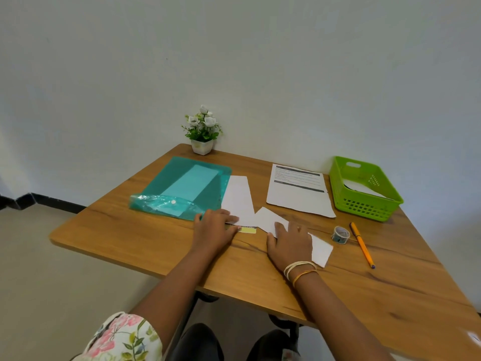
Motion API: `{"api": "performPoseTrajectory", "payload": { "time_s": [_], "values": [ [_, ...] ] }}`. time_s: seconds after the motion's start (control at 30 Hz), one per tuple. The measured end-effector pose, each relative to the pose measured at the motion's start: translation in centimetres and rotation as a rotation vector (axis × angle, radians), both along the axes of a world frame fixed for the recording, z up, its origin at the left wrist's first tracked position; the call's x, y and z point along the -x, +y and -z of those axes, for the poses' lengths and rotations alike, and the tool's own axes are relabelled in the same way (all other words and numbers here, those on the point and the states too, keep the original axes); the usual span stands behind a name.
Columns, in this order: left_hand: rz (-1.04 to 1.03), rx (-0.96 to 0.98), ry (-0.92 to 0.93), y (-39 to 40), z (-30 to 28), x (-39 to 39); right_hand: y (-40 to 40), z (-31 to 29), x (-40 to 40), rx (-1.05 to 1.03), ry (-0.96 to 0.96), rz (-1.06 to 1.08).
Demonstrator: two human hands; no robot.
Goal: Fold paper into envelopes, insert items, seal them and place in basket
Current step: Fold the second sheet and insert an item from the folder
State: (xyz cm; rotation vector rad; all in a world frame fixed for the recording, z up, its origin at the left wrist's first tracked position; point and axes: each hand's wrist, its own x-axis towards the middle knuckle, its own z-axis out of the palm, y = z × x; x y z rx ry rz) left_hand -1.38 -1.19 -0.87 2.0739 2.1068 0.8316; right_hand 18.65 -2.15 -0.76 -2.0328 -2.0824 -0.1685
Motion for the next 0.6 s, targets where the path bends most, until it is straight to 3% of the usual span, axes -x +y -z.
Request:
{"api": "performPoseTrajectory", "payload": {
  "time_s": [0.13, 0.23, 0.37, 0.5, 0.6],
  "values": [
    [-0.042, -0.007, 0.043, 0.1, -0.2, -0.8, -0.4, -0.9, 0.3, -0.005, -0.053, 0.06],
    [0.025, 0.016, 0.123, -0.3, 0.0, -1.1, 0.5, -1.4, -0.1, -0.009, 0.072, 0.073],
    [0.124, -0.021, 0.073, -0.8, -0.2, -1.6, 1.4, -2.0, 0.8, -0.008, 0.381, -0.248],
    [0.194, -0.019, -0.076, -1.0, -0.1, -1.2, 1.9, -2.4, 2.8, 0.209, 0.34, -0.363],
    [0.197, -0.021, -0.149, -1.1, -0.1, -1.0, 2.4, -2.7, 3.2, 0.2, 0.256, -0.374]
  ]
}}
